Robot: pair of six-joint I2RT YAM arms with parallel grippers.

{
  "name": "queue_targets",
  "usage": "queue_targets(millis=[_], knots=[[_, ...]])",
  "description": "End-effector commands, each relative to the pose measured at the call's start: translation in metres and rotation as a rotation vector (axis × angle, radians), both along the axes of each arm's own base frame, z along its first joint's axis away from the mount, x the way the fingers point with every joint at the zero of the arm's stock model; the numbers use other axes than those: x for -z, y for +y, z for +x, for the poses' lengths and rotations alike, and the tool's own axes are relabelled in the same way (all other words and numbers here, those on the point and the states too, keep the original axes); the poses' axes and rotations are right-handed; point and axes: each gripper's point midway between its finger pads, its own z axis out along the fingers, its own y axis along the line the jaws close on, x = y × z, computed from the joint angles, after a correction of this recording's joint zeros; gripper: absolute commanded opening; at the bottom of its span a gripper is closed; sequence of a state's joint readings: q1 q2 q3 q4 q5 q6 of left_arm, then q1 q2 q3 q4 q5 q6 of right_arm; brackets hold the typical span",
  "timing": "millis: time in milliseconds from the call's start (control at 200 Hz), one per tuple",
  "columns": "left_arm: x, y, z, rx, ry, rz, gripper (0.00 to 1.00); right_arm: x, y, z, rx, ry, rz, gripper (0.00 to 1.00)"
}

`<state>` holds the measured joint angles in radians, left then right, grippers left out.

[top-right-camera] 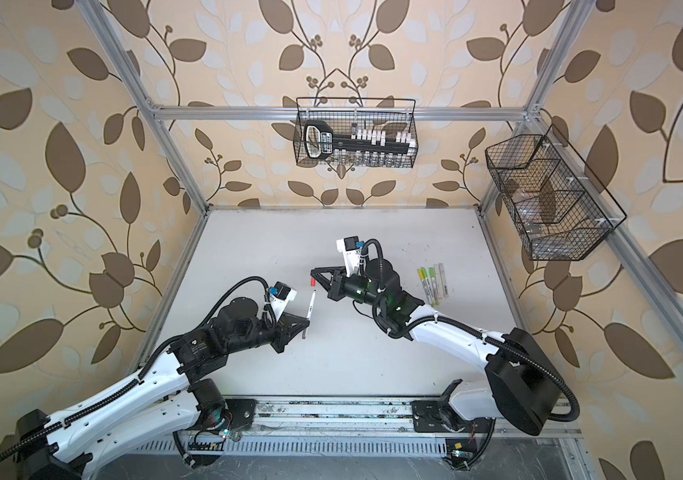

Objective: Insert the pens into the pen caps
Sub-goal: 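Bring the red cap open-end down above the marker tip with the right gripper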

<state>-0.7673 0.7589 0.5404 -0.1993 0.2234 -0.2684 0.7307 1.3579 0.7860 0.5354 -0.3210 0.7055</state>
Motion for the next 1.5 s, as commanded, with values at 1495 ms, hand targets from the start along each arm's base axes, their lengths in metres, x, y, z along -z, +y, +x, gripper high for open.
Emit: queue_targets(millis=[1495], knots=[[-0.016,0.003,0.003,-0.024,-0.061,-0.012,0.0,-0.022,0.012,-0.004,-0.036,-0.048,0.048,0.06]])
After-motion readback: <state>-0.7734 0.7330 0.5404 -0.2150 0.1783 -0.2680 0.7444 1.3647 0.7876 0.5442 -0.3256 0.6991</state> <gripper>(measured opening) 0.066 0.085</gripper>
